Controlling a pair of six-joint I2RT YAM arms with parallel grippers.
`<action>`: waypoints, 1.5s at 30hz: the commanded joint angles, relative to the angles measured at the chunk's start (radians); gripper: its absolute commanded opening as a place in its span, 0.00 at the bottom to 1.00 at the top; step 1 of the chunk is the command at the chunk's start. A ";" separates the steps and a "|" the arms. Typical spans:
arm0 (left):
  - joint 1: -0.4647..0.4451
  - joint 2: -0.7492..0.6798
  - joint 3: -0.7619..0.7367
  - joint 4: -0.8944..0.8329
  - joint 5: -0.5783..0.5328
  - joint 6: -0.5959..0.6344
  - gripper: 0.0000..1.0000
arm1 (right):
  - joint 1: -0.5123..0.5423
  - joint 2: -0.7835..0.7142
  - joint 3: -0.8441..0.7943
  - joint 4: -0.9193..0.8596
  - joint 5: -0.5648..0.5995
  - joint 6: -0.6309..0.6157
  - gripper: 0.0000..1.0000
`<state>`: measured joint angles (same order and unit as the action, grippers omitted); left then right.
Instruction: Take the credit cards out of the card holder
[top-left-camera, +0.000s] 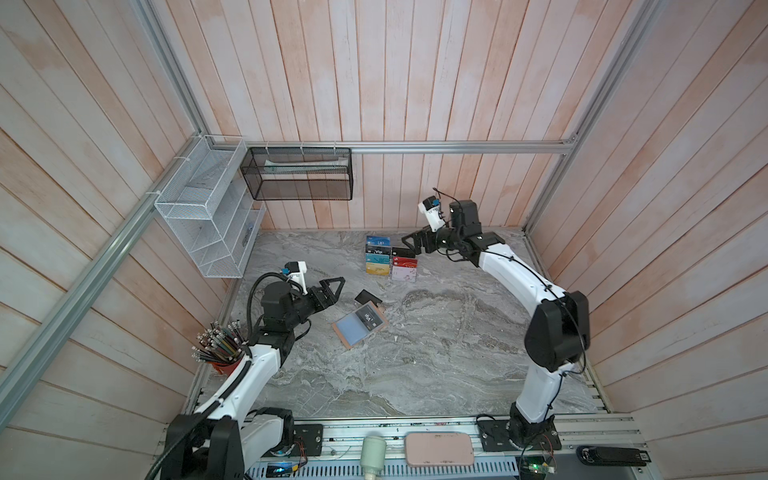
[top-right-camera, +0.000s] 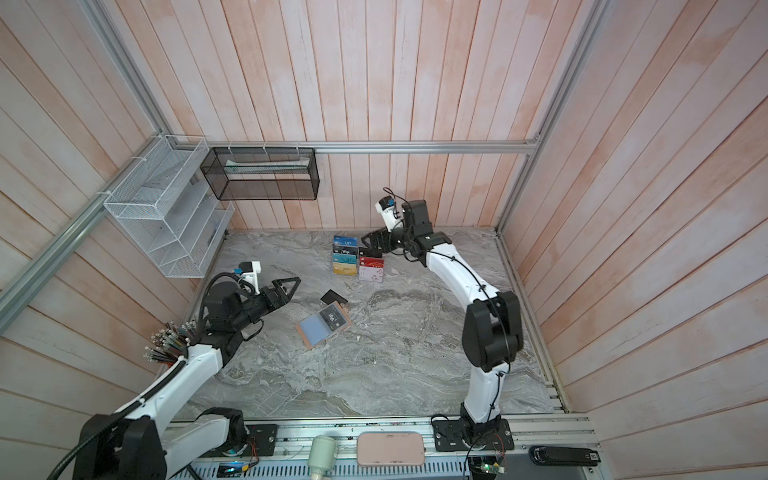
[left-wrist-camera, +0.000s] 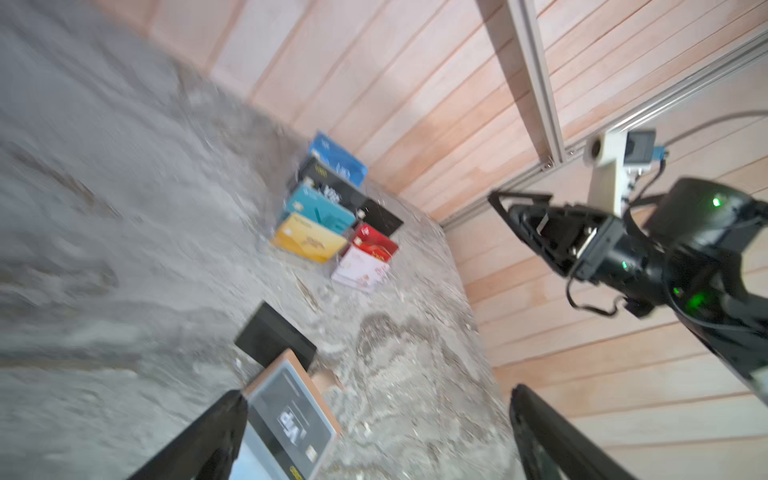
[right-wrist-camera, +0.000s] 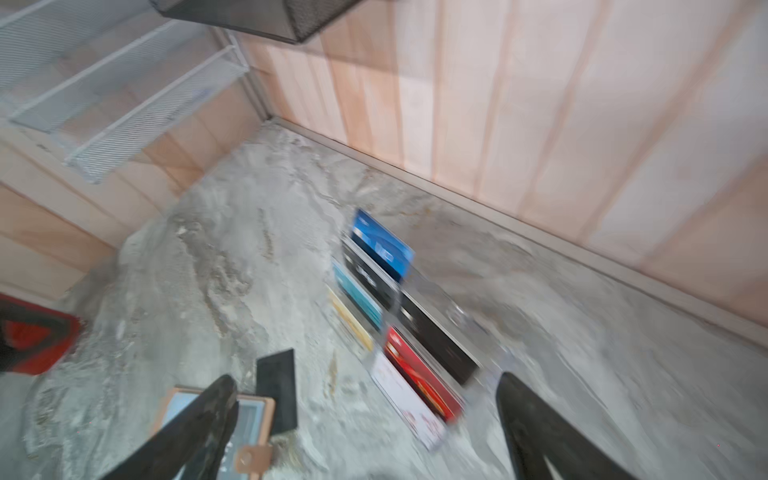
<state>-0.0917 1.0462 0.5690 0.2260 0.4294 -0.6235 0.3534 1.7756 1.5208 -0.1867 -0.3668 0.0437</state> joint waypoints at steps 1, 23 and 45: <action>0.042 -0.063 -0.057 -0.072 -0.355 0.231 1.00 | -0.058 -0.158 -0.284 0.232 0.212 0.123 0.98; 0.145 0.506 -0.300 0.941 -0.413 0.566 1.00 | -0.296 -0.399 -1.312 1.353 0.709 -0.027 0.98; 0.102 0.500 -0.276 0.879 -0.482 0.593 1.00 | -0.343 -0.251 -1.294 1.434 0.632 0.020 0.98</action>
<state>0.0101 1.5425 0.2733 1.0950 -0.0418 -0.0448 0.0151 1.5368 0.2127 1.2419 0.2771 0.0528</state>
